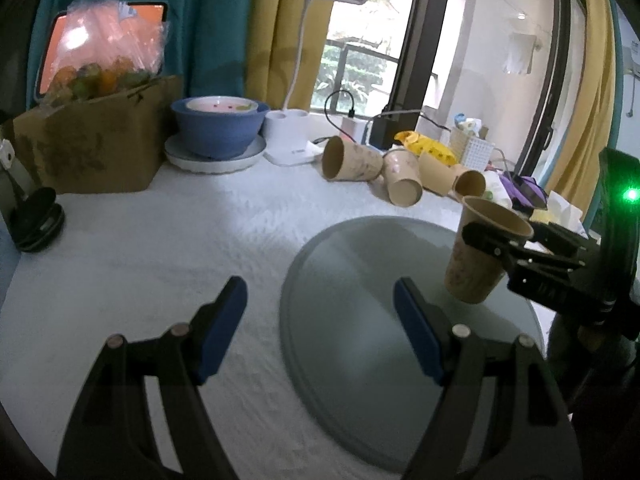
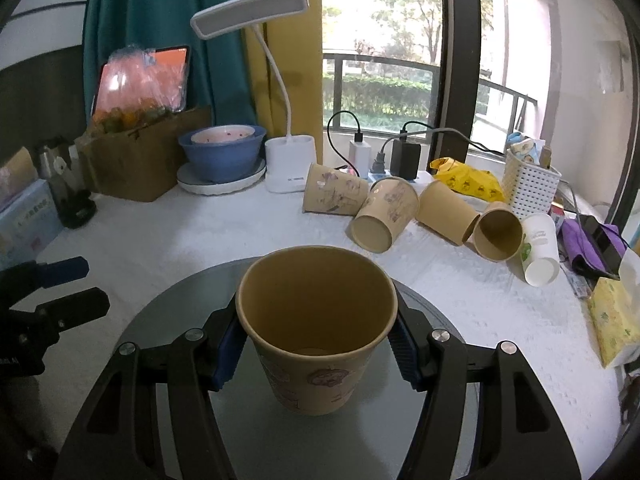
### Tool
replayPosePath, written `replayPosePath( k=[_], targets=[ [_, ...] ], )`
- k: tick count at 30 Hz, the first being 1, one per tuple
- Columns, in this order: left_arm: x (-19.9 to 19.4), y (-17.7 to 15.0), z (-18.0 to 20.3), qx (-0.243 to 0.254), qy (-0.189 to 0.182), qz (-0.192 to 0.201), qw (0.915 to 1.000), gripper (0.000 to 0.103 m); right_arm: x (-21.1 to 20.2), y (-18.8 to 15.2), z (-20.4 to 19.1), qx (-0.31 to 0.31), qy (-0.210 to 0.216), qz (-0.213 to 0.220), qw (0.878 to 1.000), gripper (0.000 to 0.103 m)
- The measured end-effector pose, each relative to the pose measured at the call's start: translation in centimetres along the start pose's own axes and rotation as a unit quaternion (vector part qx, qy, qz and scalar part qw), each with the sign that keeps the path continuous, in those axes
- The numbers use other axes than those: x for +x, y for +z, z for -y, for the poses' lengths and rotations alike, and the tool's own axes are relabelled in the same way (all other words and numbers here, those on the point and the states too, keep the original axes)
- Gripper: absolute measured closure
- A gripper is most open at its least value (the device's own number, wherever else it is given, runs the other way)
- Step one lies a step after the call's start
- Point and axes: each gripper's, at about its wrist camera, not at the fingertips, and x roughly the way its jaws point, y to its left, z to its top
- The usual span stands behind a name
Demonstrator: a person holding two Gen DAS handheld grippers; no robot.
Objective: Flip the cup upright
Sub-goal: 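Lower the upright cup onto the grey mat with the right tool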
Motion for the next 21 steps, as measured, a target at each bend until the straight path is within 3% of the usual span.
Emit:
replayPosePath(
  k=[21],
  targets=[
    [0.4,-0.1,1.4,0.019,-0.011,-0.001,0.9998,0.026,-0.1,-1.3,-0.2,-0.004,-0.001,-0.014,1.000,0.035]
  ],
)
